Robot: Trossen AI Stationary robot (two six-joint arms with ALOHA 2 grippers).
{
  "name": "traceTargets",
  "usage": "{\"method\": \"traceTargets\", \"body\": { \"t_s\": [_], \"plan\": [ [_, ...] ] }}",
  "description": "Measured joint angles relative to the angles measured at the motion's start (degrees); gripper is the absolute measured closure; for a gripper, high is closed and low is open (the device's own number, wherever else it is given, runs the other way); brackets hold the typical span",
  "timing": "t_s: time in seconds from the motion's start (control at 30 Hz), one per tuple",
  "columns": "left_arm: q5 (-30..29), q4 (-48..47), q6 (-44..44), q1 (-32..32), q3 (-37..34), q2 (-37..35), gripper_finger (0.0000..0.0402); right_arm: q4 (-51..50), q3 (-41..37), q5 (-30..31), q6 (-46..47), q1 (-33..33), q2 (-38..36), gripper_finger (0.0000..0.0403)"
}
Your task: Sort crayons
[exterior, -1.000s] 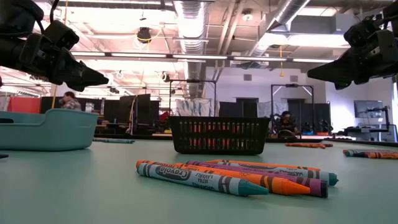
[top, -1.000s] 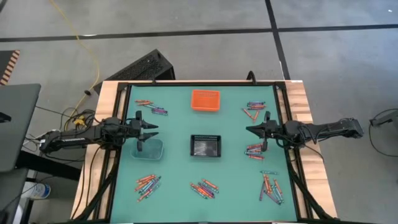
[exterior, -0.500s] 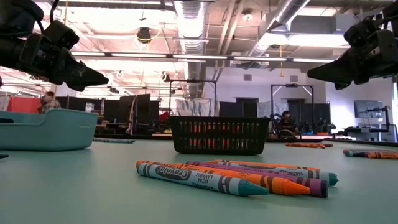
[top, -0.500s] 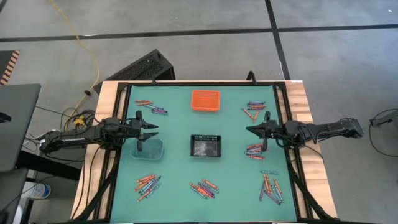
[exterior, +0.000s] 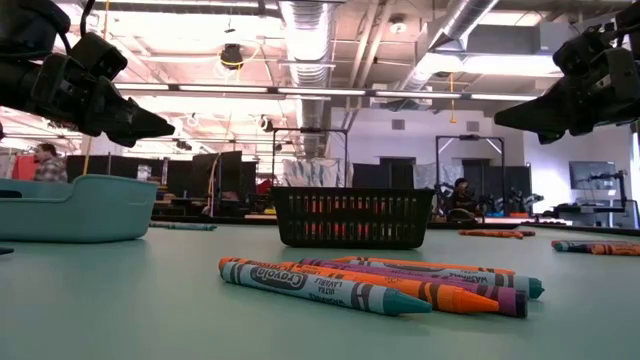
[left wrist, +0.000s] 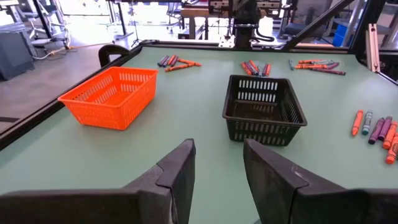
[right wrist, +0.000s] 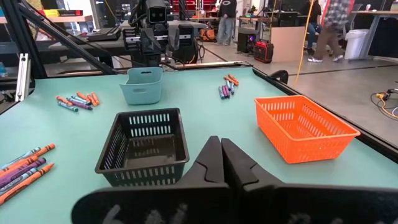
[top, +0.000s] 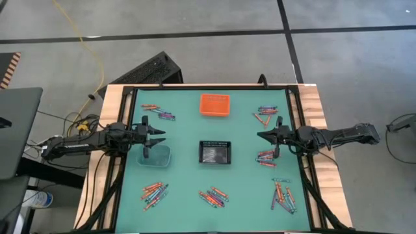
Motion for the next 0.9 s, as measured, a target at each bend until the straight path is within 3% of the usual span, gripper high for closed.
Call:
{"method": "traceTargets", "body": {
  "t_s": [0.53,0.9],
  "plan": [
    [-0.1,0.5,-0.1,0.0,0.0,0.0,0.0276,0.0,0.0,0.0,0.0,0.0,0.0,0.0402],
    [0.0,0.2,-4.8,0.0,0.0,0.0,0.0276,1.4,-0.1,0.0,0.0,0.0,0.0,0.0402]
  ]
}}
